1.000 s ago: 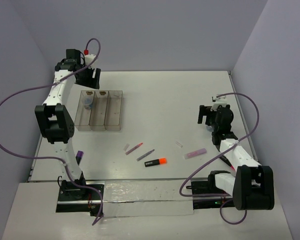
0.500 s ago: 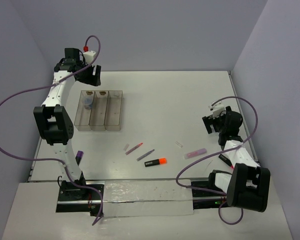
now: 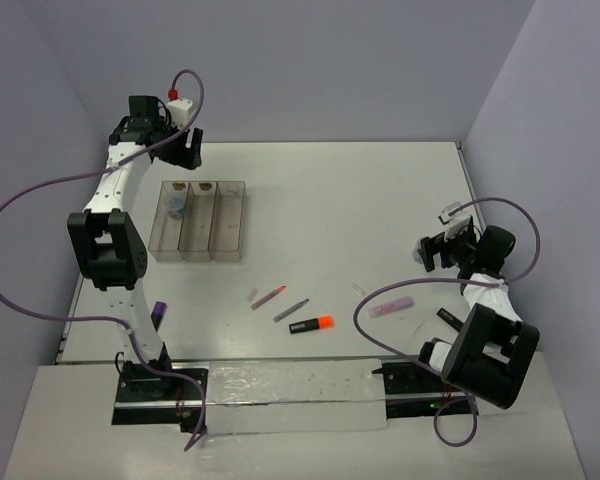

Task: Sort the stationery into containers
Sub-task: Pick up the stationery from the center of the board.

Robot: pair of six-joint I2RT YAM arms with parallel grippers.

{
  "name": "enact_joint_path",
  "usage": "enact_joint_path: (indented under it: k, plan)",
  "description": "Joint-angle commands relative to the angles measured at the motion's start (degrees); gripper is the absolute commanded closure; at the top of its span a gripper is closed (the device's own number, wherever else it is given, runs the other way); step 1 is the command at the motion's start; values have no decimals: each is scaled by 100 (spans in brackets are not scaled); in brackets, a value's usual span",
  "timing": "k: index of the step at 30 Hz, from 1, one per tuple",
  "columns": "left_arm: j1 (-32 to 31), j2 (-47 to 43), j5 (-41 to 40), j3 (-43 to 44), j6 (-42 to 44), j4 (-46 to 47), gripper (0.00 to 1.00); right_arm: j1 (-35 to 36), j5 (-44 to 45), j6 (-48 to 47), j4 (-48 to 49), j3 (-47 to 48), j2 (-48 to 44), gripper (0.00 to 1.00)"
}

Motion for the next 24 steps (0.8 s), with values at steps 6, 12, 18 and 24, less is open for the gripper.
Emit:
enact_joint_path:
  k: [6, 12, 18, 24]
  plan:
    - [-24, -259, -87, -14, 197, 412, 18, -114, 247, -285, 191, -255, 369, 2]
    - [-32, -282, -215, 63, 230, 382, 18, -217, -298, -464, -383, 533, 1222, 7]
    - [-66, -303, -193, 105, 153, 365, 19, -219, -107, -775, -686, 861, 1536, 8]
    - [-120, -340, -437, 68, 326, 355, 18, -154, 0, -900, -700, 696, 1584, 8]
